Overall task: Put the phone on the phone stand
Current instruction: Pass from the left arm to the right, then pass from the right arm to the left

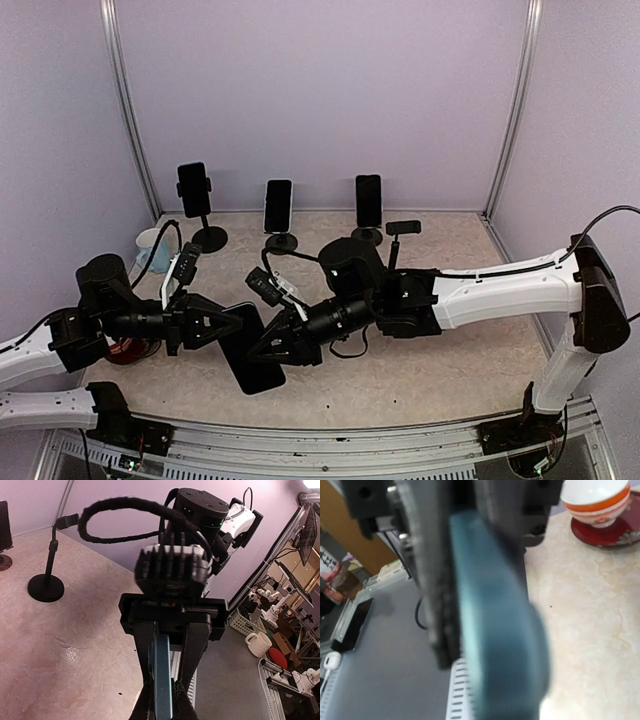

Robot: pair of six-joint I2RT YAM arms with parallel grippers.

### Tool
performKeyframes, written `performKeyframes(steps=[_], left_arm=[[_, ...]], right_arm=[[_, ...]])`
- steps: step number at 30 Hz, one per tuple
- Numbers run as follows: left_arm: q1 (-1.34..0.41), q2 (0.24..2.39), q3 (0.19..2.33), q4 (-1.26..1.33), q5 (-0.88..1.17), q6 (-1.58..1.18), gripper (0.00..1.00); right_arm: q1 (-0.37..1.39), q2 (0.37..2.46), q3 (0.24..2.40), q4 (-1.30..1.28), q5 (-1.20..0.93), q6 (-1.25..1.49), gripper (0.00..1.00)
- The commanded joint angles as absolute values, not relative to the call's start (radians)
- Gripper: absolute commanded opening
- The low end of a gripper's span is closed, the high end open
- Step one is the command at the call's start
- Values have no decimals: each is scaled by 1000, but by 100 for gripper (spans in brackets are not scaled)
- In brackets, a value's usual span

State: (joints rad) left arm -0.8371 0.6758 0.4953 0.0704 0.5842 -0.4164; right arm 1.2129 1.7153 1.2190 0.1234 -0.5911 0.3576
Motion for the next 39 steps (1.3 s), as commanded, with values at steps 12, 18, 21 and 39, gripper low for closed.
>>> performKeyframes(steps=[12,18,21,39], left_arm=[[-854,643,565,71,571,-390,41],[-854,620,569,69,541,-393,88],[-854,603,569,64,513,-396,99],[-857,627,492,136,534,-447,95]], right_arm=[[1211,1750,1280,126,-638,368,0],[1210,1711,1276,118,-587,342,0],[1210,1685,1267,118,-551,332,0],[1204,1518,1063,479,-431,366,0]])
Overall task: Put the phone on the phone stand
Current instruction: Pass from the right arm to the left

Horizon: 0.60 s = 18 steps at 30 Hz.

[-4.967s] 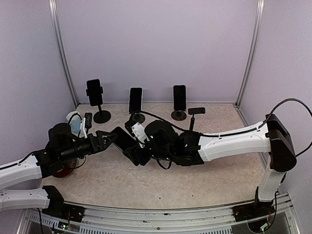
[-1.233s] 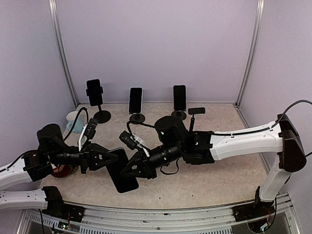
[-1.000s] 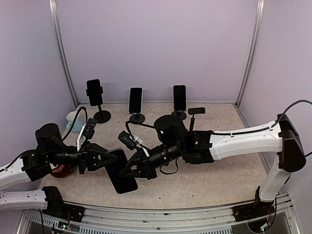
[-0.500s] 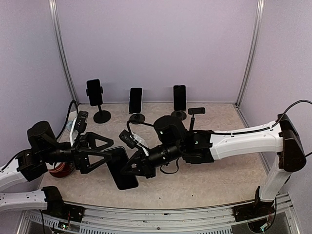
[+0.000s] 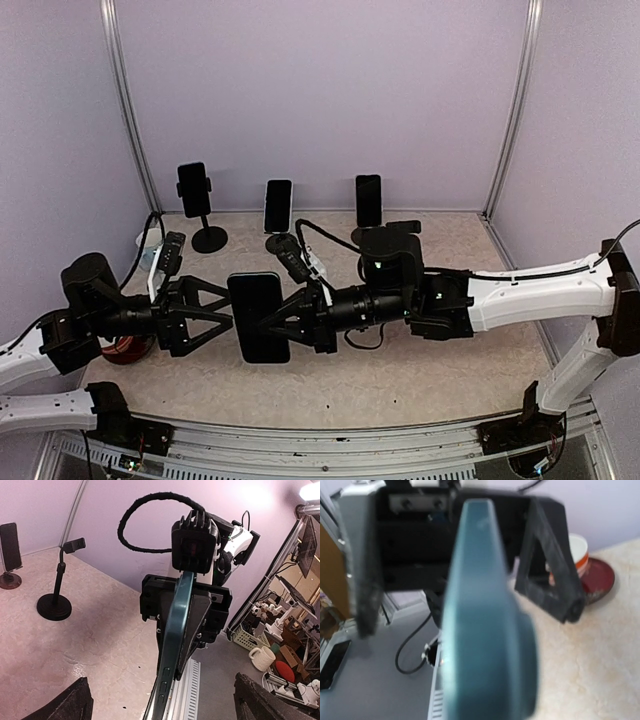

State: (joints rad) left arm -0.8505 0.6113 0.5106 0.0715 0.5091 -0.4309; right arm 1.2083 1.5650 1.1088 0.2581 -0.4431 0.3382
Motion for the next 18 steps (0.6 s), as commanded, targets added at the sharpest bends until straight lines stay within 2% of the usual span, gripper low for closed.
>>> performKeyframes(steps=[1,13,16,18], left_arm=[[-860,632,485,146,537,-450,94],[-919,696,445,230,521,-466,80],[-928,703,442,242,517,-467,70],[-932,706,443,247,518,-467,60]], right_arm=[[1204,1520,1054,513,-432,374,0],[1204,1593,1060,705,-433,440,0],[1204,1618,1075,704,-439,450,0],[1204,1627,1074,710,-437,451,0]])
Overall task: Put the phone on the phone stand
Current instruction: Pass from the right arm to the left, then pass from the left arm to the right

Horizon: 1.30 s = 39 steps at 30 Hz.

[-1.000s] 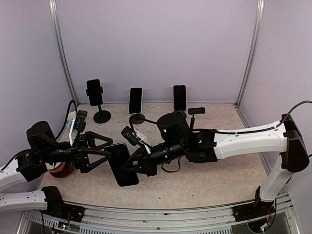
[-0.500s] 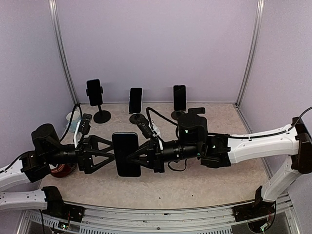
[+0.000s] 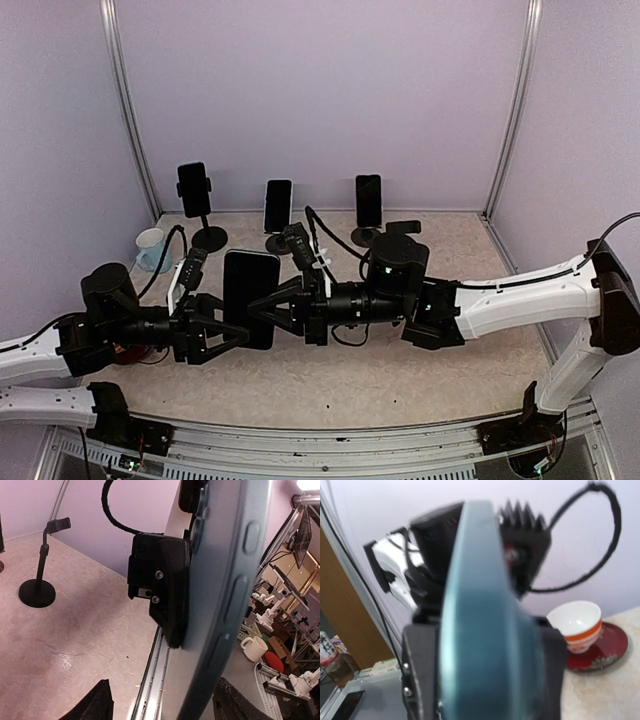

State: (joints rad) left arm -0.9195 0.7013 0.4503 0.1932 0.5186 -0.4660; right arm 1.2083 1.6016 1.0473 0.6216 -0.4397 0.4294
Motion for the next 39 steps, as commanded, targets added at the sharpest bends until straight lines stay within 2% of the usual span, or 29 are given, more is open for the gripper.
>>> performKeyframes(steps=[1,10,13,17,22,26,34,39], left_arm=[[-933,707,443,248,518,-466,55],[-943,710,437,254,518,-463,9],[-945,710,434,255,517,-464,0],[-948,710,437,256,515,-462,0],[-953,710,439,245,515,-458,0],[-958,712,438,241,516,-453,0],[-980,732,441,241,521,-443,0],[-1002,748,449,233,515,-429,0]], right_arm=[[1204,1629,1072,716,-435,450,0],[1204,1622,1049,747,-411,485,0],[1204,1620,1050,746,-410,484,0],[1204,1621,1057,734,-415,478,2],[1204,1620,1077,691,-434,465,38],[1204,1615,1103,617,-426,425,53],[1202,1600,1125,546,-413,402,65],[1191,1603,1144,515,-429,410,67]])
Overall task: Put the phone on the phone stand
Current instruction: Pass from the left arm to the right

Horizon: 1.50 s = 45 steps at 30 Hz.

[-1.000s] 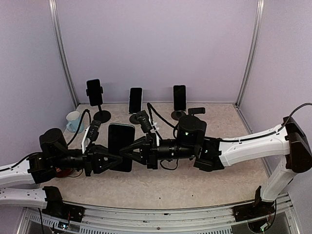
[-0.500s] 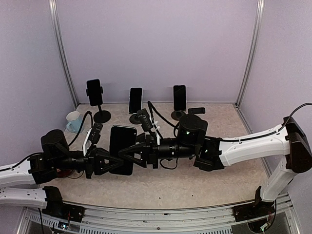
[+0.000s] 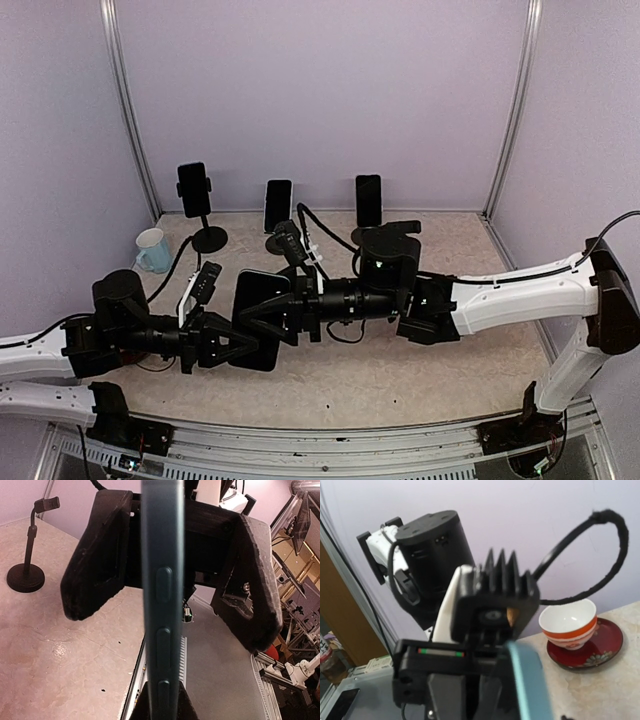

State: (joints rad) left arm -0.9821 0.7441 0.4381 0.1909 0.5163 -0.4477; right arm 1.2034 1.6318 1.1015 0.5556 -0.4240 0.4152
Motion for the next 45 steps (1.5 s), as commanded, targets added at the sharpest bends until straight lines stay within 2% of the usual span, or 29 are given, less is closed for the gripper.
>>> performKeyframes(steps=[1,11,21,26,31,37,42,45], left_arm=[[-1008,751,449,232,512,-427,0],[-1053,783,465,216,473,-406,0],[-1058,791,468,218,462,-406,0],[-1064,801,469,224,464,-406,0],[-1065,794,472,219,443,-404,0],[-1065,791,474,213,431,-401,0],[-1065,788,481,204,424,-398,8],[-1065,784,487,199,417,-397,21]], right_arm=[[1189,1603,1146,513,-437,413,67],[1174,1615,1151,535,-496,451,61],[1172,1657,1181,529,-547,488,45],[1172,1680,1200,528,-574,495,29],[1172,1686,1213,499,-560,481,27],[1173,1683,1208,500,-554,475,0],[1170,1677,1213,497,-560,474,0],[1169,1669,1211,493,-552,474,0]])
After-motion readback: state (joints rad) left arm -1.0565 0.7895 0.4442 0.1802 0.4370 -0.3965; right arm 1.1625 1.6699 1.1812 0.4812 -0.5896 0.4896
